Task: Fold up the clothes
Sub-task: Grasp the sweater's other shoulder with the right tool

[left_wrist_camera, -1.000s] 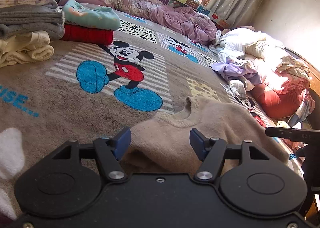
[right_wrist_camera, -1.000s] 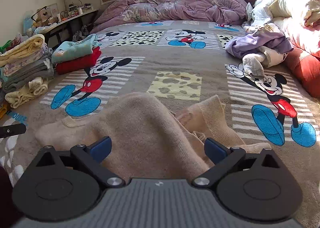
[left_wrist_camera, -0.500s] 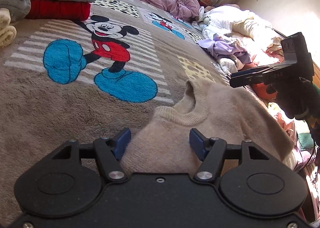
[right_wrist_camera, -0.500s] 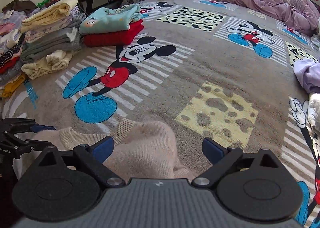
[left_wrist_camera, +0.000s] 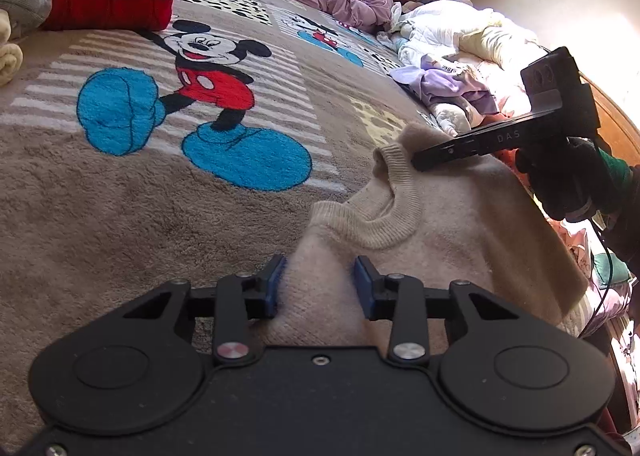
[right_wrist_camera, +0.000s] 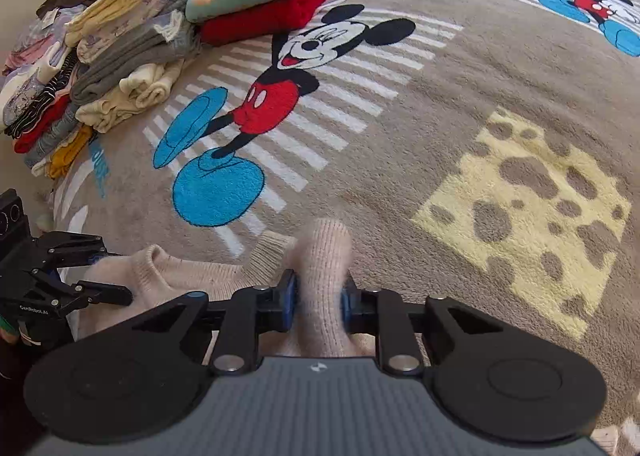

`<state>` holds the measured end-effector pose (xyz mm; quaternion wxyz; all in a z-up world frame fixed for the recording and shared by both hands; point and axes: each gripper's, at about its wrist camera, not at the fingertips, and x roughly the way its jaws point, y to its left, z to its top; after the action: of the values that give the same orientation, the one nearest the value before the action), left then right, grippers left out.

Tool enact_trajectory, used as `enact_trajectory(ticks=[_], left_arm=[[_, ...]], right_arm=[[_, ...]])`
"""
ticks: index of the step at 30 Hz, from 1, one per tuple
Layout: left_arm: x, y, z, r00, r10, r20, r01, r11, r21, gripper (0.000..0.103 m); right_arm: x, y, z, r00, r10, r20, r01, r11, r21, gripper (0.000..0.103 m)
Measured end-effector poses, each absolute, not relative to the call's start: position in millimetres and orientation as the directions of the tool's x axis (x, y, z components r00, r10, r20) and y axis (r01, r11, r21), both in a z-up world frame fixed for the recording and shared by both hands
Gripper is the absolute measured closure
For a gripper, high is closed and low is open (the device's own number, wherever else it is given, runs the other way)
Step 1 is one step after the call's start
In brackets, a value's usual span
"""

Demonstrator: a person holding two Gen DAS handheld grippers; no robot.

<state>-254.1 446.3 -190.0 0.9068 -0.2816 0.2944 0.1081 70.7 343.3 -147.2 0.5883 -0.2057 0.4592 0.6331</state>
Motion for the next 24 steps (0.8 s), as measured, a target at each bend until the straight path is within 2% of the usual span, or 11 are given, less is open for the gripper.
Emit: enact_trajectory(ticks=[2, 7, 9, 12, 16, 20, 21, 22, 23, 24], left_arm=[[-255.3, 441.7, -186.6, 0.808, 0.037, -0.587, -0.353, 0.83, -0.433, 0.073], [-261.9, 420.5, -173.3, 0.832, -0.022, -0.554, -0.249, 0.878, -0.409, 0.074], [-266.2, 406.8, -167.2, 0.838, -0.056, -0.542, -0.187, 0.905, -0.383, 0.074], [-268.3, 387.4, -165.7, 0.826, -0.04, -0.562, -0.158, 0.941, -0.3, 0.074], [-266.2, 374.7, -169.9, 0.804, -0.012, -0.594, -0.152, 0.963, -0.225, 0.074], [-264.6, 369.5, -170.6, 0.8, -0.015, -0.599, -0.135, 0.97, -0.204, 0.07], [-264.3, 367.5, -170.4, 0.799, -0.016, -0.601, -0.129, 0.972, -0.197, 0.072], [-263.7, 363.5, -169.8, 0.797, -0.012, -0.604, -0.127, 0.974, -0.187, 0.084], [-263.2, 359.5, -169.1, 0.794, -0.007, -0.607, -0.126, 0.976, -0.176, 0.093], [-262.8, 355.8, -168.3, 0.793, 0.013, -0.609, -0.14, 0.977, -0.161, 0.093]], right_arm=[[58.4, 327.4, -128.6, -0.201, 0.61, -0.767, -0.938, 0.105, 0.329, 0.085], [17.3, 277.1, -80.8, -0.16, 0.689, -0.707, -0.956, 0.07, 0.285, 0.086], [-5.6, 253.8, -71.6, -0.15, 0.697, -0.701, -0.964, 0.056, 0.262, 0.086], [-40.8, 218.8, -60.5, -0.128, 0.707, -0.696, -0.975, 0.04, 0.22, 0.087], [-76.7, 181.0, -62.2, -0.063, 0.707, -0.704, -0.983, 0.076, 0.165, 0.087], [-97.7, 158.2, -76.6, -0.001, 0.69, -0.724, -0.979, 0.146, 0.141, 0.087], [-102.0, 154.4, -80.0, 0.015, 0.689, -0.725, -0.976, 0.167, 0.139, 0.087], [-106.8, 151.9, -82.9, 0.037, 0.688, -0.725, -0.974, 0.187, 0.129, 0.086], [-110.1, 151.7, -85.8, 0.06, 0.683, -0.728, -0.972, 0.205, 0.113, 0.083], [-114.4, 152.8, -89.9, 0.098, 0.674, -0.732, -0.97, 0.229, 0.081, 0.074]])
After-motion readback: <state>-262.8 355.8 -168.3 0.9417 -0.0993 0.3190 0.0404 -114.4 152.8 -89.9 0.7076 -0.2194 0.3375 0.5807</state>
